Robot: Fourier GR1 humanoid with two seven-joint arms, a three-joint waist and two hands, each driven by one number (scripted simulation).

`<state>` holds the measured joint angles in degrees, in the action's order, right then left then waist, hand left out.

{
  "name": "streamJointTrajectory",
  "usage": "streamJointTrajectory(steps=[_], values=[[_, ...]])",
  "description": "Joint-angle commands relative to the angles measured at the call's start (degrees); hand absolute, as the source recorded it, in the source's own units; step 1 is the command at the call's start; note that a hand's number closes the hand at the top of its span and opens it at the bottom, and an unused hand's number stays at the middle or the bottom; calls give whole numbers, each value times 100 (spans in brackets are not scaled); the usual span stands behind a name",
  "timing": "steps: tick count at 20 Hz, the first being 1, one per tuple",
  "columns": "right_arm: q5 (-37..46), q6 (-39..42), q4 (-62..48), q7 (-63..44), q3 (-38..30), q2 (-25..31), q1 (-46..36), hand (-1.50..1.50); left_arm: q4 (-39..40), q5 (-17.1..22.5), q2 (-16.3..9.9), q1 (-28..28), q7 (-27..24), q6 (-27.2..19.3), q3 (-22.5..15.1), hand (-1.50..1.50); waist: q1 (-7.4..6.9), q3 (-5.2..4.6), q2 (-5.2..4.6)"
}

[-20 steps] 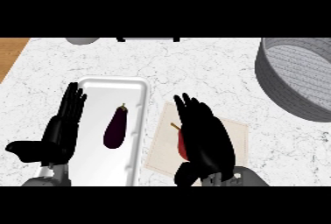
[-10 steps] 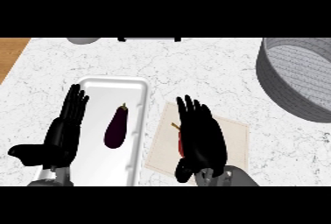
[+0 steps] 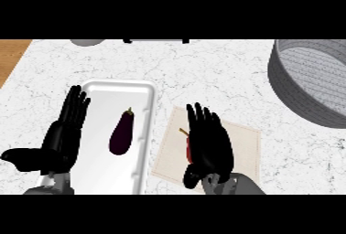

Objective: Pick the pear from the placemat and place it in the basket

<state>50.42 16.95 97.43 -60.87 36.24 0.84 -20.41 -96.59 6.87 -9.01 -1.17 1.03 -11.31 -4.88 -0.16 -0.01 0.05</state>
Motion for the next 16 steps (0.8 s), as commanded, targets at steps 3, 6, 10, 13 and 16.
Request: streamJointTrajectory(steps=[3,6,10,13,16], values=[[137,-209,-513,-186,6,-80,195,-150,269,-93,176,60,-362,82,-18,0,4,0,-6],[55,-356,-559,-515,193,-80,175,-150,92,-71,20,-249,140,66,143,0,-4,1,-3],[-36,-250,-669,-201,-101,-81,92,-150,-140,-149,76,258,17,150,80,0,-8,1,-2],[39,59,-453,-216,-210,-81,235,-150,-402,-364,349,404,30,-80,-191,0,-3,1,4],[-44,-192,-712,2,-265,-81,134,-150,243,-249,288,-293,151,53,133,0,17,1,-4]])
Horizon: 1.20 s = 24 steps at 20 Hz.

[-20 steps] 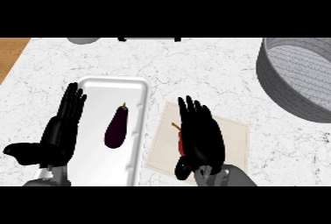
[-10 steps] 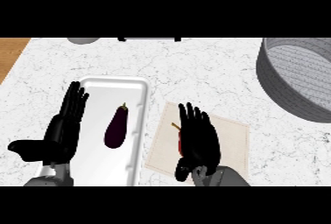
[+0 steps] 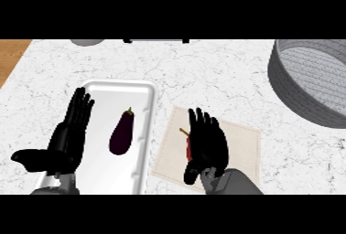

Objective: Pick the pear from the placemat and place it in the basket

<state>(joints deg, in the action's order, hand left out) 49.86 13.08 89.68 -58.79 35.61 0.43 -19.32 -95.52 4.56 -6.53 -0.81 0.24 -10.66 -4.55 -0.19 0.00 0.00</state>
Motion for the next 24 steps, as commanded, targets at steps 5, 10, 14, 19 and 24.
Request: streamJointTrajectory(steps=[5,10,14,19,24], values=[[230,-274,-488,110,28,-40,260,-150,-132,-103,111,436,-290,144,-18,0,-3,0,2],[116,-303,-614,295,-286,-39,127,-150,-249,-147,187,316,-117,163,16,0,-6,1,2],[223,-309,-729,567,-489,4,208,-150,-214,-73,137,-36,205,201,196,0,9,1,0],[90,-66,-1402,810,-129,-42,-166,150,99,-82,133,-216,67,227,345,0,-14,0,-10],[187,-127,-1746,1324,-323,-42,-315,150,-242,-155,184,246,39,360,173,0,-19,1,-4]])
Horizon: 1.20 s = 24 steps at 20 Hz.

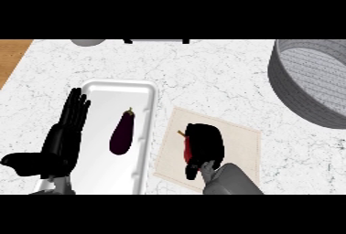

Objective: Pick the pear from the placemat and place it in the basket

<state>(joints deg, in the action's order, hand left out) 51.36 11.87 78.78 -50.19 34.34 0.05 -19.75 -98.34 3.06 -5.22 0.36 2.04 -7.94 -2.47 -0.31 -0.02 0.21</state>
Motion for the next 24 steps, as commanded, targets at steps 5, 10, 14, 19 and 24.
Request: streamJointTrajectory(steps=[5,10,14,19,24], values=[[346,113,-380,402,-11,-5,-203,150,-169,-310,268,-82,292,-293,-190,0,6,3,-18],[188,-759,-1655,-393,-1780,308,-1187,150,141,-118,91,-180,-161,58,-44,0,-162,10,-164],[142,-1219,-2230,-788,-2702,764,-1694,150,-13,-134,161,-288,-104,49,-163,0,-365,24,-264],[674,-2284,-3331,-765,-2969,938,-2452,150,192,-99,175,-370,-139,173,-233,0,-544,17,-288],[938,-3652,-3717,-718,-3260,713,-3144,150,164,-139,228,-310,-40,88,-257,0,-487,16,-200]])
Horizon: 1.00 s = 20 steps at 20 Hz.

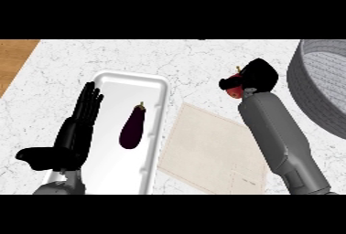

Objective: Pick the pear from the placemat and place it in the basket

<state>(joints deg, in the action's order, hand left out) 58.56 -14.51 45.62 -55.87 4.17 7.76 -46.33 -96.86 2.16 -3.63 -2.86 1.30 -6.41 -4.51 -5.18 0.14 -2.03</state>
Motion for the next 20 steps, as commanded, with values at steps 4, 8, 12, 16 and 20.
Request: streamJointTrajectory(steps=[4,8,12,16,20], values=[[433,-1729,-329,-74,-358,-116,-1171,150,144,2,-13,90,-78,27,37,0,91,-12,81],[780,-2131,-635,-206,-408,-228,-1729,150,261,17,-96,87,-156,2,230,0,251,-17,129],[979,-2286,-952,-494,-575,-380,-2338,150,-12,66,-59,255,-68,10,186,0,290,-18,161],[1067,-2205,-948,-821,-796,-325,-2475,150,-63,101,-108,150,116,-62,341,0,403,-16,195],[1359,-1881,-1360,-1289,-992,-134,-2628,150,-23,-20,7,-147,316,-188,214,0,435,-16,185]])
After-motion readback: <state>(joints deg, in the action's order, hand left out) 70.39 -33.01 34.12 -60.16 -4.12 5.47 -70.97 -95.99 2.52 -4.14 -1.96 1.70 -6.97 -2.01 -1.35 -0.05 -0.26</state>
